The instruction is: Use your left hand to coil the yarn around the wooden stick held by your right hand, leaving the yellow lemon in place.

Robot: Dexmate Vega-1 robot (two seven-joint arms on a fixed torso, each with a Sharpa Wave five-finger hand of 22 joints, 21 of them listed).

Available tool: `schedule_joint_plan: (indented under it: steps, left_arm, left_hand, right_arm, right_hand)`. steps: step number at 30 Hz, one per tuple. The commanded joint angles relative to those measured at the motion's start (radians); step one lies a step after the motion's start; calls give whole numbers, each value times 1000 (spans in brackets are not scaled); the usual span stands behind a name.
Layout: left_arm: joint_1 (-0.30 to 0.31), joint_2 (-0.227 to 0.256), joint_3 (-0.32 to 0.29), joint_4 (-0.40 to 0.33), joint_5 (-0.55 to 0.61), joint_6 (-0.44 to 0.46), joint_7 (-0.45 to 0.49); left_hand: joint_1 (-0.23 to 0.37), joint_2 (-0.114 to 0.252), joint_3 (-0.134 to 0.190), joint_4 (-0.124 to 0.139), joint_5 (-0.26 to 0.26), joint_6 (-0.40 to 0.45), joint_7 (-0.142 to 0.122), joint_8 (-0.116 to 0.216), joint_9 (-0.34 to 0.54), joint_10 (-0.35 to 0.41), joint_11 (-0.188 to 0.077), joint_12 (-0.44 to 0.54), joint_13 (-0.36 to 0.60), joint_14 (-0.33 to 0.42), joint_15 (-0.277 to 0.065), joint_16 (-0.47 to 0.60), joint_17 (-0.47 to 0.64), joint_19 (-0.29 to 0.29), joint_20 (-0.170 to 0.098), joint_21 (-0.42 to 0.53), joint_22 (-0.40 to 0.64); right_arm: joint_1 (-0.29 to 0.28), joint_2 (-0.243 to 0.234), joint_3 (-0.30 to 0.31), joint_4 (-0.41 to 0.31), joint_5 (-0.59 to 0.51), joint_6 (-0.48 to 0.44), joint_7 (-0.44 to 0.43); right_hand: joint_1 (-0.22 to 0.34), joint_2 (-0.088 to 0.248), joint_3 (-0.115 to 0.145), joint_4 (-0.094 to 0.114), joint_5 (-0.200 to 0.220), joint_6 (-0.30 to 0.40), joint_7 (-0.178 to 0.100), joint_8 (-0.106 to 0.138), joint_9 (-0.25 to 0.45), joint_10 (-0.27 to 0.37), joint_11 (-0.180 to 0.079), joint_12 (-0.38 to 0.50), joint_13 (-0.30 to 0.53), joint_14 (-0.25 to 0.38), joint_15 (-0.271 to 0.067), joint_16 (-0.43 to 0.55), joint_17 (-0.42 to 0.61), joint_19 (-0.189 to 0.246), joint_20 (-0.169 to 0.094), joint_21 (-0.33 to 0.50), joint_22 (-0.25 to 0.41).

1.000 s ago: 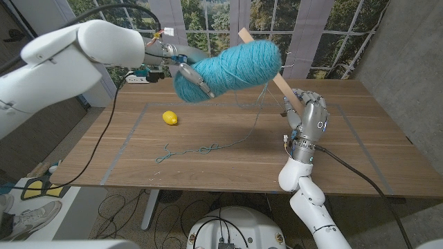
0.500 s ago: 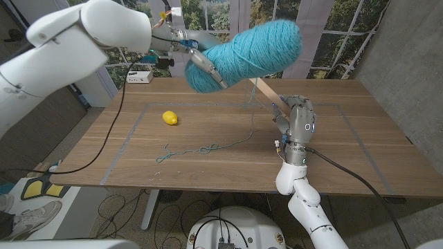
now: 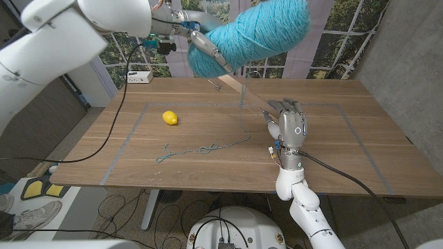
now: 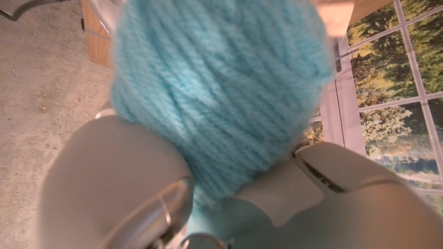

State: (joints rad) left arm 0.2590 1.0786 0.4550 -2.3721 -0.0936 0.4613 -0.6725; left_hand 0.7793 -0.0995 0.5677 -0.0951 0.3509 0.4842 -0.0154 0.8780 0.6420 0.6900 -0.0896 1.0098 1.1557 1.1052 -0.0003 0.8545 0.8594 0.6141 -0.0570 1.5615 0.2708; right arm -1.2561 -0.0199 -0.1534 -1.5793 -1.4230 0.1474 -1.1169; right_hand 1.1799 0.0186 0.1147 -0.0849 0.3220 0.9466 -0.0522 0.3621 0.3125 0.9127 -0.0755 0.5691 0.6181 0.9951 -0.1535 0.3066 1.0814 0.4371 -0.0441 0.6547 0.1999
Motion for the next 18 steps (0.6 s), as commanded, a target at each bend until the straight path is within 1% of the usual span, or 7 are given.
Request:
schedule_joint_plan:
  steps: [1, 3, 4, 5, 9, 14, 18]
  left_arm:
    - [-64, 13, -5, 1, 37, 104, 48]
    - [-56, 13, -13, 3, 29, 107, 63]
    - [-35, 7, -42, 15, -5, 90, 79]
    - [-32, 12, -46, 14, -4, 81, 87]
    - [-55, 15, -44, 14, -7, 104, 94]
    - [-59, 22, -52, 17, -16, 141, 120]
    - [-79, 30, -30, 13, 0, 169, 121]
  left_hand:
    - [263, 273, 139, 128, -3, 8, 6, -1, 0, 24, -14, -1, 2, 207, -209, -1, 322, -4, -93, 8, 3]
    - [263, 273, 139, 128, -3, 8, 6, -2, -1, 23, -15, -1, 2, 209, -209, 0, 323, -6, -94, 8, 4]
    - [262, 273, 139, 128, -3, 11, 7, -2, -2, 24, -15, -3, -1, 211, -209, 2, 326, -6, -93, 8, 4]
    - [262, 272, 139, 128, -3, 11, 6, -2, -3, 24, -14, -2, 0, 211, -209, 2, 327, -5, -93, 8, 5]
    - [262, 273, 139, 127, -5, 15, 8, -4, -5, 26, -14, -2, 2, 210, -209, -4, 325, -7, -94, 8, 5]
    - [262, 273, 139, 126, -5, 17, 7, -6, -7, 24, -14, -1, 6, 209, -209, -8, 322, -6, -93, 8, 5]
    - [262, 273, 139, 125, -6, 17, 7, -8, -10, 27, -11, -2, 4, 210, -209, -9, 323, -7, -93, 8, 6]
  right_arm:
    - [-15, -40, -24, -26, -47, -19, 0]
    - [-17, -41, -24, -28, -52, -17, 0]
    - [-19, -50, -30, -33, -63, -28, 0]
    - [-19, -56, -33, -35, -62, -28, 0]
    - [-15, -78, -49, -36, -65, -52, 0]
    - [-12, -96, -64, -34, -72, -56, 0]
    - [-22, -119, -88, -60, -88, -48, 0]
  right_hand:
    - [128, 130, -3, 2, 6, 122, -122, -1, 4, 90, -84, -3, 7, 13, -80, -4, 5, -4, -155, 7, 2]
    - [127, 130, -3, 2, 6, 122, -121, -2, 3, 90, -86, -4, 8, 12, -79, -5, 6, -5, -156, 8, 1]
    - [128, 131, -4, 3, 6, 122, -123, -1, 4, 92, -84, -4, 7, 13, -80, -5, 6, -5, -156, 9, 1]
    - [128, 130, -4, 2, 6, 121, -124, -2, 4, 91, -84, -5, 6, 13, -80, -6, 6, -5, -156, 9, 1]
    - [129, 131, -5, 3, 6, 123, -122, -2, 4, 92, -83, -5, 8, 14, -80, -7, 7, -6, -156, 11, 1]
    - [129, 131, -7, 5, 7, 124, -123, -3, 4, 93, -81, -7, 8, 14, -80, -10, 8, -7, -156, 13, 1]
    - [129, 131, -8, 5, 7, 125, -123, -3, 4, 93, -83, -7, 9, 14, -79, -11, 9, -8, -156, 15, 1]
